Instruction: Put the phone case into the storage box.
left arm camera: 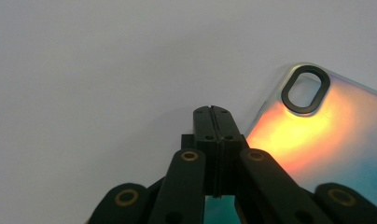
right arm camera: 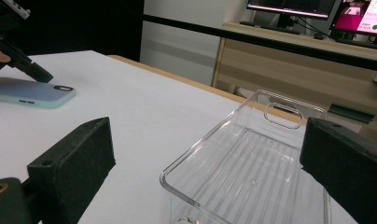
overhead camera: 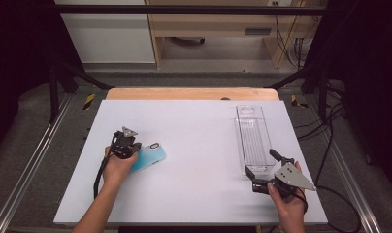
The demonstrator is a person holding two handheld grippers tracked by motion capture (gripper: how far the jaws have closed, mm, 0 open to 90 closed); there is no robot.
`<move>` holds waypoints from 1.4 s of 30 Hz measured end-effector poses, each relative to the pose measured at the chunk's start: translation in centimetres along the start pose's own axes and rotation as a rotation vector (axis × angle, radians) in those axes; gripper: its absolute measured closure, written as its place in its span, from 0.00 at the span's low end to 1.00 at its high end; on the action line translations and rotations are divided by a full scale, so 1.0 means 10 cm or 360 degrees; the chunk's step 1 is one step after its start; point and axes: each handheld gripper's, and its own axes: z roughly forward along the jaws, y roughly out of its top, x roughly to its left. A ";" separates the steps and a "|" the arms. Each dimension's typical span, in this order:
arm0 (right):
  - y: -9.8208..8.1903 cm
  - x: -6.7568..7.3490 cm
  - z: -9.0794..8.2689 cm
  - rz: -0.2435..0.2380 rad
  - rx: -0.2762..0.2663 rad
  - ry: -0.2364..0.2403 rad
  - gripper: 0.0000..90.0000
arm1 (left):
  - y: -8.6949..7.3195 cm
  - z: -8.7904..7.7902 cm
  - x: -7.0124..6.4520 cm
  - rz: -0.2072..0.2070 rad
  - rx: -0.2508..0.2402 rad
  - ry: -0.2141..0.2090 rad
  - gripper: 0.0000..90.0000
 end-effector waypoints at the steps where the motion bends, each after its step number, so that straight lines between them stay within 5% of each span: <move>1: 0.00 0.00 0.00 0.0000 0.0000 0.0002 0.04 | -0.01 -0.01 -0.02 -0.0001 -0.0002 -0.0004 1.00; 25: 0.00 0.03 0.02 -0.0003 0.0019 0.0013 0.04 | -0.38 -0.39 -0.43 0.0021 -0.0010 -0.0138 1.00; 30: 0.00 0.03 0.02 -0.0012 0.0018 0.0012 0.04 | -0.36 -0.53 -0.36 0.0102 -0.0156 -0.0158 0.99; 34: 0.00 0.04 0.02 -0.0010 0.0021 0.0012 0.04 | -0.36 -0.69 -0.26 0.0205 -0.0245 -0.0243 0.81; 36: 0.00 0.04 0.03 -0.0009 0.0024 0.0016 0.04 | -0.37 -0.72 -0.26 0.0243 -0.0259 -0.0247 0.67; 37: 0.00 0.04 0.03 -0.0010 0.0026 0.0016 0.04 | -0.39 -0.78 -0.26 0.0316 -0.0285 -0.0266 0.57; 41: 0.00 0.06 0.03 -0.0011 0.0028 0.0018 0.04 | -0.45 -0.86 -0.25 0.0348 -0.0295 -0.0335 0.28; 42: 0.00 0.06 0.03 -0.0011 0.0028 0.0019 0.04 | -0.52 -0.87 -0.26 0.0404 -0.0289 -0.0363 0.23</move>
